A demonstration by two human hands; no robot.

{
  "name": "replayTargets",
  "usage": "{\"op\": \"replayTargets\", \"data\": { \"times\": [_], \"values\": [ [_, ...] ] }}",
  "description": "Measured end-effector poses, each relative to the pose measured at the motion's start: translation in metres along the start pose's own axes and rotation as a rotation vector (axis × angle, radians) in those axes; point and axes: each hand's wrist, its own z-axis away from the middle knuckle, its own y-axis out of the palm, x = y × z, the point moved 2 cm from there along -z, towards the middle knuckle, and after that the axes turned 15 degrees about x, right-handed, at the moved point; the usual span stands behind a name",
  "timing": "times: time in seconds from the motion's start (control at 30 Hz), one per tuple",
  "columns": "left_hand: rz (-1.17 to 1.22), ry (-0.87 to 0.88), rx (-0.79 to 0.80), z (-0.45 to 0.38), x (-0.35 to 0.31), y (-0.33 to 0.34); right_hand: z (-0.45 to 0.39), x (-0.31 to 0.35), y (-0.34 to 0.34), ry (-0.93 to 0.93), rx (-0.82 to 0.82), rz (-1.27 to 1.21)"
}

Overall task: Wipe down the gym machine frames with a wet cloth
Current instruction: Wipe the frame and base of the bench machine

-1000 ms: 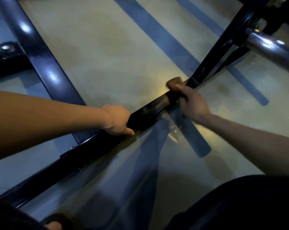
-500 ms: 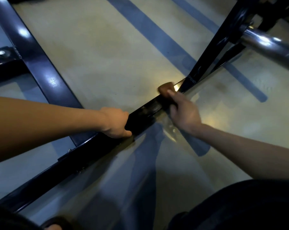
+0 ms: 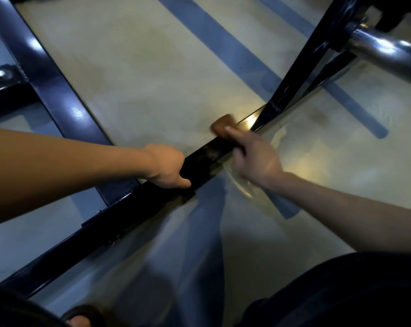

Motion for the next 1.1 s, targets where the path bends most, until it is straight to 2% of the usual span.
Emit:
{"op": "replayTargets", "data": {
  "times": [0.07, 0.13, 0.17, 0.27, 0.33, 0.43, 0.5, 0.57, 0.63, 0.67, 0.77, 0.83, 0.9, 1.0, 1.07, 1.1],
  "values": [
    [-0.004, 0.009, 0.002, 0.000, 0.000, -0.003, 0.018, 0.018, 0.018, -0.191, 0.108, 0.126],
    [-0.002, 0.008, 0.004, 0.000, 0.001, -0.003, 0.019, 0.002, 0.011, -0.273, 0.078, 0.276],
    [-0.001, 0.008, 0.004, 0.000, 0.001, -0.002, 0.015, -0.015, 0.000, -0.206, 0.032, 0.282],
    [0.023, 0.009, 0.011, 0.000, 0.004, 0.006, -0.005, -0.071, -0.040, 0.198, -0.076, 0.180],
    [0.037, 0.010, 0.001, 0.000, 0.006, 0.009, -0.010, -0.077, -0.045, 0.292, -0.090, 0.153],
    [0.046, 0.015, 0.001, -0.001, 0.005, 0.007, 0.002, -0.028, -0.014, 0.146, -0.080, 0.087],
    [0.039, 0.024, 0.007, -0.003, 0.004, 0.004, 0.017, 0.009, 0.015, -0.056, 0.009, 0.085],
    [0.035, 0.032, 0.016, -0.005, 0.004, 0.003, 0.027, 0.022, 0.030, -0.270, 0.107, 0.218],
    [0.046, 0.031, 0.021, -0.006, 0.005, 0.004, 0.020, 0.001, 0.019, -0.358, 0.093, 0.358],
    [0.052, 0.030, 0.023, -0.006, 0.005, 0.005, 0.014, -0.015, 0.007, -0.301, 0.059, 0.366],
    [0.067, 0.029, 0.023, -0.003, 0.007, 0.009, -0.003, -0.052, -0.029, 0.121, -0.055, 0.208],
    [0.064, 0.029, 0.014, 0.000, 0.006, 0.009, -0.006, -0.047, -0.032, 0.256, -0.046, 0.176],
    [0.051, 0.039, 0.003, 0.002, 0.004, 0.007, 0.002, -0.014, -0.013, 0.180, 0.000, 0.187],
    [0.023, 0.053, -0.008, 0.002, 0.002, 0.004, 0.022, 0.025, 0.026, -0.159, 0.142, 0.252],
    [0.040, 0.058, 0.001, 0.002, 0.004, 0.004, 0.025, 0.019, 0.028, -0.348, 0.179, 0.396],
    [0.047, 0.057, 0.003, 0.003, 0.004, 0.005, 0.021, 0.004, 0.020, -0.376, 0.159, 0.440]
  ]
}}
